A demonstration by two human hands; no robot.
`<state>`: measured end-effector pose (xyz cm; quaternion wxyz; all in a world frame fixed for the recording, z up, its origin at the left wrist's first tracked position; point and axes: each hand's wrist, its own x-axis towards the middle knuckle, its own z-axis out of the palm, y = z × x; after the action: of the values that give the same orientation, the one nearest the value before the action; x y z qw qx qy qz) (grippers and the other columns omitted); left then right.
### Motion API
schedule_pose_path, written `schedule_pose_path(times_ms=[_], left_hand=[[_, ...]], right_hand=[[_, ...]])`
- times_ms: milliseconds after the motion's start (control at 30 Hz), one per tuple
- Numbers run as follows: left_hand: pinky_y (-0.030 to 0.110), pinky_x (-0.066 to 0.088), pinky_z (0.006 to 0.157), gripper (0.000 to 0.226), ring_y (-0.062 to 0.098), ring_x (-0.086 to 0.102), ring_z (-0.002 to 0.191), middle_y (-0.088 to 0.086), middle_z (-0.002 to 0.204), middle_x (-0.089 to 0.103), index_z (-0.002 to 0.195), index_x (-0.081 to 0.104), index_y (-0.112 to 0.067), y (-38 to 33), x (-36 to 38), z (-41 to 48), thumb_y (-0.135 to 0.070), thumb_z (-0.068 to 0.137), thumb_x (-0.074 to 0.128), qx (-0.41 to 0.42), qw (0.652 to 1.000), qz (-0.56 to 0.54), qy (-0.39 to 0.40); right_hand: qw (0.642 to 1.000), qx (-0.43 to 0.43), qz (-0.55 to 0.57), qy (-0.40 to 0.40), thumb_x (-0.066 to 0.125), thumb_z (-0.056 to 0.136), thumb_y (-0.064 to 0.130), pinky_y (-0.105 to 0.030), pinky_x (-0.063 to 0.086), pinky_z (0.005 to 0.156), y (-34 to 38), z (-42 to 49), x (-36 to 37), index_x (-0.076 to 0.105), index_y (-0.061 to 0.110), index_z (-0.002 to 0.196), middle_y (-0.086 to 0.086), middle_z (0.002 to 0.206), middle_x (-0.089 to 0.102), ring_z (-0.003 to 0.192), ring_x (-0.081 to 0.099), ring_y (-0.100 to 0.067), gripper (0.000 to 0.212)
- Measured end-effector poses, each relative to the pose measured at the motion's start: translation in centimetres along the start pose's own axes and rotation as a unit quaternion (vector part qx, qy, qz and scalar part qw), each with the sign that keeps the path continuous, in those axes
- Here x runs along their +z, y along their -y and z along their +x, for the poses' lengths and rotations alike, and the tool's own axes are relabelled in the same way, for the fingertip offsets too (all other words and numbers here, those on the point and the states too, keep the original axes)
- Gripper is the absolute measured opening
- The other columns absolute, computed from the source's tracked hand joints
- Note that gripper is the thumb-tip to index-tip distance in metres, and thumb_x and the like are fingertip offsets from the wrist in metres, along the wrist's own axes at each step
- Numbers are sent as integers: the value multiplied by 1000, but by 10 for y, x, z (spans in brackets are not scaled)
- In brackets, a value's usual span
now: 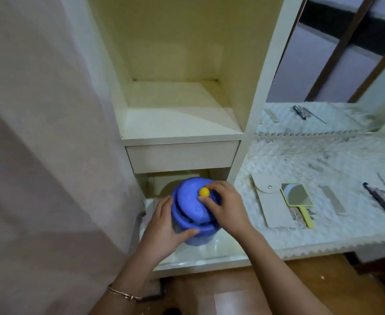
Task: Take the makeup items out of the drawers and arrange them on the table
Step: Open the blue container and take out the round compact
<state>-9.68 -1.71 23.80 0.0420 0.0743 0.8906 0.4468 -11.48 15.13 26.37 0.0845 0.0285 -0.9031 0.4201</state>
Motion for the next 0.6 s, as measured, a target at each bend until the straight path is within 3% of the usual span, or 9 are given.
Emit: schedule_pose_path(times_ms=[100, 200, 333, 400, 500, 600], left_hand=[[15, 22, 102, 125, 8, 31, 129, -10, 133, 29, 138, 30, -16, 0, -2, 1, -80, 32, 56, 10, 1000, -14, 7], [23, 20, 111, 139, 11, 21, 138, -6, 143, 24, 141, 22, -17, 0, -5, 3, -88, 25, 51, -11, 999, -3, 37], [18, 16, 107, 122, 12, 20, 139, 2, 148, 24, 140, 23, -16, -4, -4, 3, -72, 37, 56, -20, 999, 1, 42], [17, 18, 105, 114, 12, 22, 139, 1, 149, 22, 141, 22, -17, -3, -3, 1, -63, 48, 70, -22, 999, -2, 47], [19, 20, 106, 100, 10, 23, 138, -2, 151, 19, 141, 20, -19, 0, 0, -1, -39, 64, 79, -34, 999, -17, 38], [15, 22, 104, 98, 5, 28, 133, -4, 151, 21, 141, 21, -17, 4, 4, -3, -33, 64, 81, -41, 998, -49, 21]], right_hand=[[997, -20, 41, -69, 59, 75, 38, 0, 33, 82, 3, -11, -24, 65, 16, 92, 8, 93, 60, 91, 52, -1, 28], [992, -16, 3, -123, 60, 78, 33, 0, 33, 82, -15, -30, -51, 64, 18, 92, 15, 94, 58, 92, 50, 6, 21], [977, 122, -109, -136, 66, 81, 23, -18, 32, 78, -71, -43, -54, 66, 9, 95, -10, 97, 64, 93, 54, -24, 20], [962, 209, -151, -91, 66, 82, 20, -32, 37, 84, -94, -46, -40, 66, 5, 99, -18, 103, 63, 98, 53, -35, 22], [956, 251, -153, -6, 66, 81, 17, -38, 40, 91, -106, -53, -18, 65, 2, 105, -21, 111, 61, 105, 53, -38, 28], [960, 262, -100, -11, 66, 80, 9, -36, 37, 98, -95, -54, -13, 54, -1, 121, -24, 121, 54, 115, 50, -38, 44]])
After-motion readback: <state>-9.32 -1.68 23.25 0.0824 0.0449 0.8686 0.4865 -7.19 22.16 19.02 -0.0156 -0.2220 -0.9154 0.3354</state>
